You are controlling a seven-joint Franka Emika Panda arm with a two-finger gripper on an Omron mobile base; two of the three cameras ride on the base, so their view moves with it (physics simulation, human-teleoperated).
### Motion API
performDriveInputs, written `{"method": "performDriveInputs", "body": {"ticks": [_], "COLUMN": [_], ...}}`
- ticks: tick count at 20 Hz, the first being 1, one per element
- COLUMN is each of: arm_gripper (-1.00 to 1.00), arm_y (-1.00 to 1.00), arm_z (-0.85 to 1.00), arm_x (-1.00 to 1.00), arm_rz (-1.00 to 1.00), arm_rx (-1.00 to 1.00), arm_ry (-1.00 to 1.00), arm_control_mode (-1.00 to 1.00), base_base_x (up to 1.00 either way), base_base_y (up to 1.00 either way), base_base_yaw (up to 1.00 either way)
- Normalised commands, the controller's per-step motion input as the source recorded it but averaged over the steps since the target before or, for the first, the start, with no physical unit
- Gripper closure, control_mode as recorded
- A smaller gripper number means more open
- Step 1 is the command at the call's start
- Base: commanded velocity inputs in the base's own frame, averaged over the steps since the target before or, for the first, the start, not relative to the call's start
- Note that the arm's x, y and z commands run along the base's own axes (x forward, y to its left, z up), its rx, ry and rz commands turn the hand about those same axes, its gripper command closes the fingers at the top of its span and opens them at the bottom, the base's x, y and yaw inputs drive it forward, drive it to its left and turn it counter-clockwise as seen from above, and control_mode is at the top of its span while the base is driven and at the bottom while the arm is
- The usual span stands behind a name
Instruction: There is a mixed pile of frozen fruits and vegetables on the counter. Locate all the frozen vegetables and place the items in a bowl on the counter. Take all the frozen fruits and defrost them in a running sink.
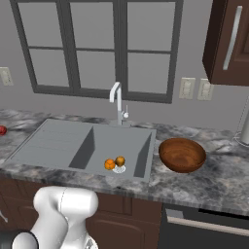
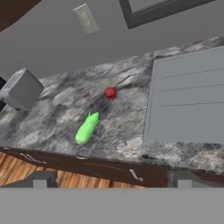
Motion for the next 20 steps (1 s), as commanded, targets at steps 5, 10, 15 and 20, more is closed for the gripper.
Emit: {"method": "performDriveInputs", "body": {"ticks": [5, 10, 15, 20], "arm_gripper": [-1.0, -1.0, -1.0, -1.0], "arm_y": [0.3, 0.36, 0.26, 0.16], "arm_z": [0.0, 0.0, -0.03, -0.2], "arm_x": [-0.08, -0.08, -0.05, 0.0], "arm_rz": [0.0, 0.0, 0.0, 0.0], "arm_rx": [0.0, 0.0, 0.0, 0.0], "arm_ry": [0.07, 0.07, 0.06, 0.06], "arm_control_mode": [-1.0, -1.0, -1.0, -1.0], "base_base_x": [0.0, 0.0, 0.0, 0.0], "base_base_y": [0.0, 0.0, 0.0, 0.0], "base_base_yaw": [0.0, 0.0, 0.0, 0.0]}}
